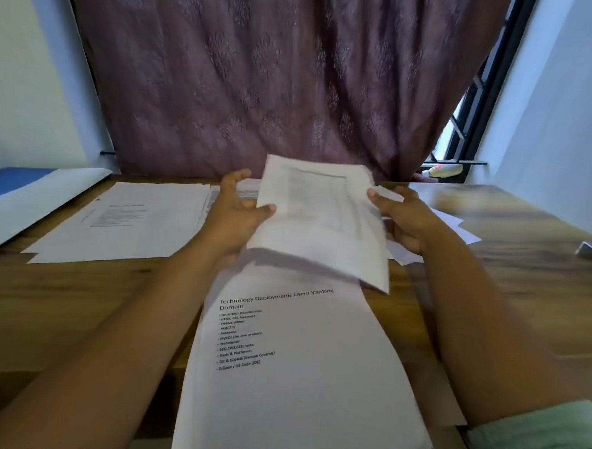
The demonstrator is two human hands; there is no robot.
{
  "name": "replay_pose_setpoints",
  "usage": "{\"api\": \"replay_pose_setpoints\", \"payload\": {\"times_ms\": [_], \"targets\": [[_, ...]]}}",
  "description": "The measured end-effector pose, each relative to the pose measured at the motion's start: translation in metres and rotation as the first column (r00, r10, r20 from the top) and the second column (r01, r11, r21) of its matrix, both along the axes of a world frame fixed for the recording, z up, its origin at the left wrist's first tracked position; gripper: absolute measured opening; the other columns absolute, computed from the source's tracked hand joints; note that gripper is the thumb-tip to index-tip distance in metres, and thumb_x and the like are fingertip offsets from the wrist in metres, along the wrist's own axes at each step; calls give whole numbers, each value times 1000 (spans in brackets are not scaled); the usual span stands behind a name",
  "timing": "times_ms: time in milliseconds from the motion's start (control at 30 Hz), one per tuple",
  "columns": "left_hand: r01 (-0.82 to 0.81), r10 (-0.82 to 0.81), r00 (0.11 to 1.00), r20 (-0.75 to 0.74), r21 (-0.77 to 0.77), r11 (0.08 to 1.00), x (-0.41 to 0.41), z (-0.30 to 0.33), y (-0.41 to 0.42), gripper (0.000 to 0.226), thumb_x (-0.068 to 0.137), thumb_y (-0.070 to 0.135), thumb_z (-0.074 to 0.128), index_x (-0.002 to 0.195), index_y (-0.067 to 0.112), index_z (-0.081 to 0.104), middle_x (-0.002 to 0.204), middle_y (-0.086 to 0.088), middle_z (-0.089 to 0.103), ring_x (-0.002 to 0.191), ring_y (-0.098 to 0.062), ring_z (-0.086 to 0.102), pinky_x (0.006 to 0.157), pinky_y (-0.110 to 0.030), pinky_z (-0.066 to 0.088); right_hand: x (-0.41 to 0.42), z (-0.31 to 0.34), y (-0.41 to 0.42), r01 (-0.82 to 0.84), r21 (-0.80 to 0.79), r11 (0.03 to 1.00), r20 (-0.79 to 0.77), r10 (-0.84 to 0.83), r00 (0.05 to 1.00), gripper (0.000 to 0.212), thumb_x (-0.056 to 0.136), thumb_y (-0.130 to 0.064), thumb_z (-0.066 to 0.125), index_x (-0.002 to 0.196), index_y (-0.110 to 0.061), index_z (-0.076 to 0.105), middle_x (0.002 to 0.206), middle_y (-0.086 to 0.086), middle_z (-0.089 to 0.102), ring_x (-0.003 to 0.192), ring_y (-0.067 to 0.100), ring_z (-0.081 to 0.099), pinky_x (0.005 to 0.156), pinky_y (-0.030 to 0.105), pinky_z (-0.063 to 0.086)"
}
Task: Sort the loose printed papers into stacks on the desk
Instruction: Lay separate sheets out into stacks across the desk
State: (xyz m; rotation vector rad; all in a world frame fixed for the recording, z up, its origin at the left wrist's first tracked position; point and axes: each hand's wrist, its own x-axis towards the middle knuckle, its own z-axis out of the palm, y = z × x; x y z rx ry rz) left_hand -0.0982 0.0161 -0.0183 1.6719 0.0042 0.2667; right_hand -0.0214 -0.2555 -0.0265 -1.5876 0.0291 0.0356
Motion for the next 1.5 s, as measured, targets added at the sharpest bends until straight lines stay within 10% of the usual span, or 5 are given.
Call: {"api": "replay_pose_setpoints", "payload": {"times_ms": [433,633,833,1067,1500], "targets": [[208,-190,975,-114,763,612,42,-19,-11,43,74,49,80,106,25,65,98,7,67,85,-6,59,69,-18,42,38,-14,-84,106,-720,686,-3,-156,988,53,90,-14,67,139,-27,50,138,12,48,88,25,60,63,31,55],[343,-257,933,-253,844,413,36,-19,-20,62,62,59,84,111,28,63,112,11,56,104,-10,53,86,-28,48,45,-11,-65,126,-989,76,123,-38,992,57,91,-29,62,143,-39,41,157,11,23,143,36,20,115,53,24],[283,-280,948,-155,815,506,35,-19,-17,56,58,44,92,101,27,61,102,13,60,92,-6,54,79,-28,48,25,-11,-5,29,-992,120,54,216,975,36,98,-32,54,133,-24,57,150,5,39,139,27,31,117,39,20],[252,-303,952,-38,658,710,40,-14,-12,35,60,15,94,88,12,72,73,2,70,61,-2,60,70,-24,53,-11,-2,34,-83,-564,822,294,294,909,18,97,-24,57,103,-15,72,89,0,71,78,14,64,71,20,52],[335,-354,932,-76,552,763,47,-18,1,13,82,14,79,89,17,68,71,0,70,66,-3,59,80,-25,49,-17,-2,30,-196,-643,740,185,399,898,29,77,-28,81,100,-27,63,84,-1,71,80,19,69,85,33,57]]}}
